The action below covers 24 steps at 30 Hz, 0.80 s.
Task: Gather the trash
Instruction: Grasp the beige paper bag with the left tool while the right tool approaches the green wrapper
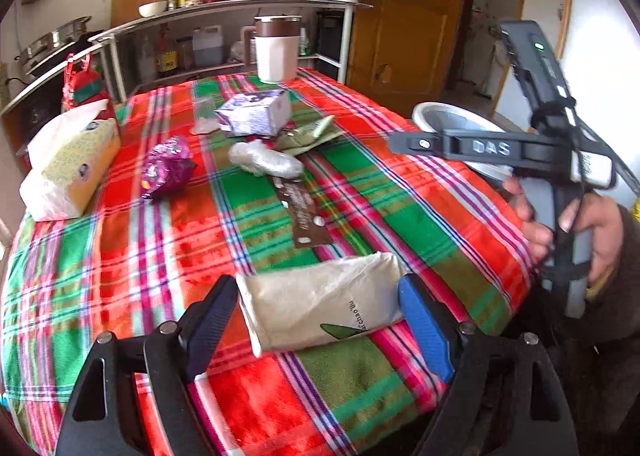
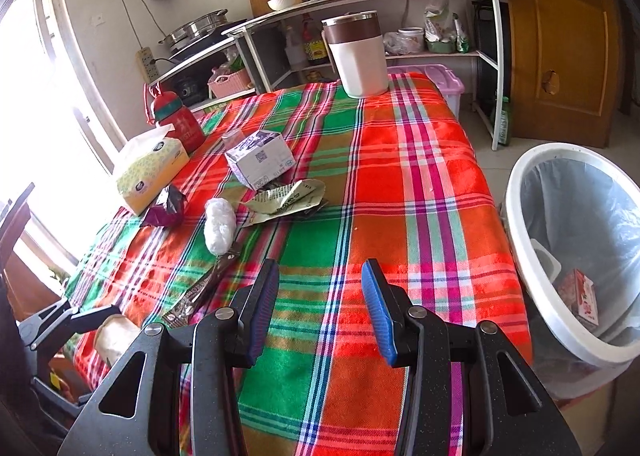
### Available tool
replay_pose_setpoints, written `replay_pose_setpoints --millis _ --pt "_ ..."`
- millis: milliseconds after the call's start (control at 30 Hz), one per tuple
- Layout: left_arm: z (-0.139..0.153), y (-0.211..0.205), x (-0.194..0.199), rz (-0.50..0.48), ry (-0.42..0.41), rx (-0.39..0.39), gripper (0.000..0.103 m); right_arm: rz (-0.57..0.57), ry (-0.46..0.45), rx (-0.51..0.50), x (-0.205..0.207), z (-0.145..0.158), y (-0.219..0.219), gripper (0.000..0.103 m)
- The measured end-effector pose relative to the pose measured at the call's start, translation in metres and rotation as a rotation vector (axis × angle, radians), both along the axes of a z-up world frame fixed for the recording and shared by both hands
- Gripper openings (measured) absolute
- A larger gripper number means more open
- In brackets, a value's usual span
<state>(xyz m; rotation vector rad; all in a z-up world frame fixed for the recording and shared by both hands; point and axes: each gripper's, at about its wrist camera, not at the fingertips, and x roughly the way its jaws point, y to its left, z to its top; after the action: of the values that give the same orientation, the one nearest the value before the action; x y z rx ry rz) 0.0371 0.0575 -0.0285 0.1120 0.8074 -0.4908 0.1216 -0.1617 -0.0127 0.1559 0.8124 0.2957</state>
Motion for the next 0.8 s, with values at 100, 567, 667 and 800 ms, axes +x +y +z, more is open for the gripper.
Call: replay_pose_setpoints --millis 100,567,667,800 --pt "-0.001 0.001 -0.001 0.003 0.002 -0.009 0.084 -0.014 0.005 0.0 0.008 0.001 -0.001 0.044" --pt "-0.006 0.007 -0.007 -0.026 0.047 -0.083 0.084 -0.013 0.043 0.025 0.045 -0.004 0.009 0.044" --pt "-0.007 0.012 -0.002 0.0 0.051 -0.116 0.084 -0.014 0.064 0.035 0.058 -0.007 0.012 0.044" --pt "-0.01 0.011 0.006 0.012 0.082 -0.148 0.085 -0.004 0.062 0.019 0.073 -0.008 0.02 0.054"
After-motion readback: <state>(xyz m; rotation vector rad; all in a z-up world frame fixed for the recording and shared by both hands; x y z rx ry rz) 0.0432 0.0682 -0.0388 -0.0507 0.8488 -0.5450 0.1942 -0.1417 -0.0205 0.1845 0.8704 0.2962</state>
